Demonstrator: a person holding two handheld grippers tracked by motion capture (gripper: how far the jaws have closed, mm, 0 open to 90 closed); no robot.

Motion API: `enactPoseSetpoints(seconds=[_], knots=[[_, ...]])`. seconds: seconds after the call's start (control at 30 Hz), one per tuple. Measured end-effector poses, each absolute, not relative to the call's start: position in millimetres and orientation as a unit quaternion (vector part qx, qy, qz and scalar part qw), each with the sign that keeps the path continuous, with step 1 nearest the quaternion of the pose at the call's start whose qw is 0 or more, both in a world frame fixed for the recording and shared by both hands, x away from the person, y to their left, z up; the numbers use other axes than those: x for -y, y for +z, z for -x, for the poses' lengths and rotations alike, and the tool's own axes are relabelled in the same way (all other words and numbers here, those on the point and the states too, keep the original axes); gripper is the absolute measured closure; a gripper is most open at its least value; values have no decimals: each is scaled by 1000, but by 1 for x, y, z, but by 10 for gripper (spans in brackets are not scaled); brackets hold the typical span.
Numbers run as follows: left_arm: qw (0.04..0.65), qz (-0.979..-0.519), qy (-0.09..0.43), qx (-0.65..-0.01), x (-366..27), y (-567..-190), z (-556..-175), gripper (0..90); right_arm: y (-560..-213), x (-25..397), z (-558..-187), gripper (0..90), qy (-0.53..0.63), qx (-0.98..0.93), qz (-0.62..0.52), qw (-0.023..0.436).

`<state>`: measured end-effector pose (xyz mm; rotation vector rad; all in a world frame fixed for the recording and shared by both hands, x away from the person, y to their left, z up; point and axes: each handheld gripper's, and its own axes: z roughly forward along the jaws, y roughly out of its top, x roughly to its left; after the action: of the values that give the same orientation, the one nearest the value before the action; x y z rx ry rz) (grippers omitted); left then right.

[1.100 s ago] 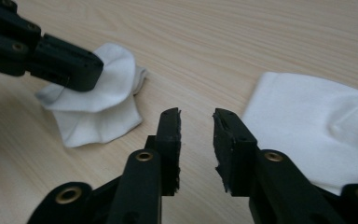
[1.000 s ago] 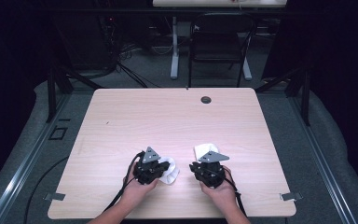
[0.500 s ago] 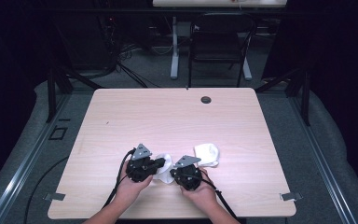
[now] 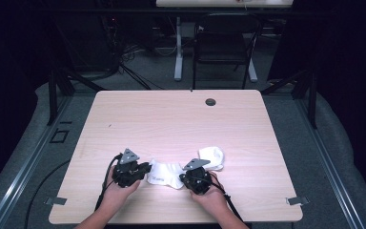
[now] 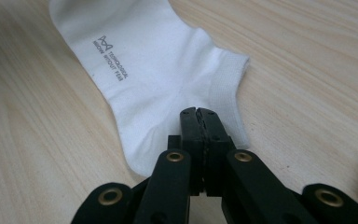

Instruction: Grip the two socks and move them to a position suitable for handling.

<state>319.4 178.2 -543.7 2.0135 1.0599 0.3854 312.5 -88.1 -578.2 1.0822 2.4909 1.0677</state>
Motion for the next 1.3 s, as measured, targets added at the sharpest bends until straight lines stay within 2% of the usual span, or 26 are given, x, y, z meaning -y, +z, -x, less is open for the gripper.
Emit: enactPoseSetpoints(seconds=[0.1,0.17,0.53,1.07,1.17,1.3], knots=[[429,-776,175,-428,-187,-532,-317,732,-578,90,-312,900,365,-848,-369,109],[444,-773,171,-420,-187,-527,-318,720,-578,91,-312,900,365,-848,-369,108],[354,-830,141,-408,-170,-574,-327,697,-577,101,-313,900,359,-850,-373,100],[363,-830,135,-401,-160,-577,-303,650,-570,119,-307,881,346,-851,-388,70],[377,-825,133,-400,-162,-572,-305,623,-557,128,-305,818,373,-836,-393,88],[398,-813,136,-402,-167,-561,-308,605,-546,154,-313,784,395,-803,-427,132]])
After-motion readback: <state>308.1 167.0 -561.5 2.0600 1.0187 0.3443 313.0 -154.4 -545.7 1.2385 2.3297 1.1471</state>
